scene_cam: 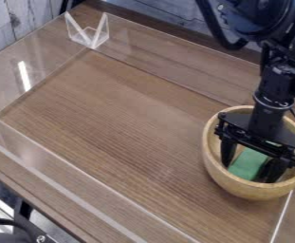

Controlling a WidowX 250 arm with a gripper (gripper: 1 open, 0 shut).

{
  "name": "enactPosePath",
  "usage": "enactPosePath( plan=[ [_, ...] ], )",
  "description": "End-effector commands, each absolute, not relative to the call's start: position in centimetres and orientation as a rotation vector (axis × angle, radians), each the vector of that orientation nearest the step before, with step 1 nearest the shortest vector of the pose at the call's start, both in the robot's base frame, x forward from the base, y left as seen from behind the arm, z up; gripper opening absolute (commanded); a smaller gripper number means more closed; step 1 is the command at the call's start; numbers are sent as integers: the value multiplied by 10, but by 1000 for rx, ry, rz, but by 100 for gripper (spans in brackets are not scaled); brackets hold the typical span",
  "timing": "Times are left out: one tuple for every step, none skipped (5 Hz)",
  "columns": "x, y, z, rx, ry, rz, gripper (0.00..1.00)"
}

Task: Move green stick from inside the wooden bowl to the table next to it

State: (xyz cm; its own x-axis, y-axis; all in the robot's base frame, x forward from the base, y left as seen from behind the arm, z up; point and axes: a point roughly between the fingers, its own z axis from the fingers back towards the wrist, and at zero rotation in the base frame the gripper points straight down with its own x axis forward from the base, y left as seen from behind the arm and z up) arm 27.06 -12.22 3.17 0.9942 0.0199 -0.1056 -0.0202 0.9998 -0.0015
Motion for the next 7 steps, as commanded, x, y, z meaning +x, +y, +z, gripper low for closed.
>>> enactPosePath(
  plan=[
    [278,-122,40,-12,71,35,100],
    [278,-121,39,-12,76,39,100],
    [278,-120,38,-11,80,44,100],
    [277,-120,37,-11,84,48,100],
    [277,-119,36,-11,89,53,100],
    [277,-119,35,-10,94,57,100],
    [276,-118,34,-9,98,61,100]
  ],
)
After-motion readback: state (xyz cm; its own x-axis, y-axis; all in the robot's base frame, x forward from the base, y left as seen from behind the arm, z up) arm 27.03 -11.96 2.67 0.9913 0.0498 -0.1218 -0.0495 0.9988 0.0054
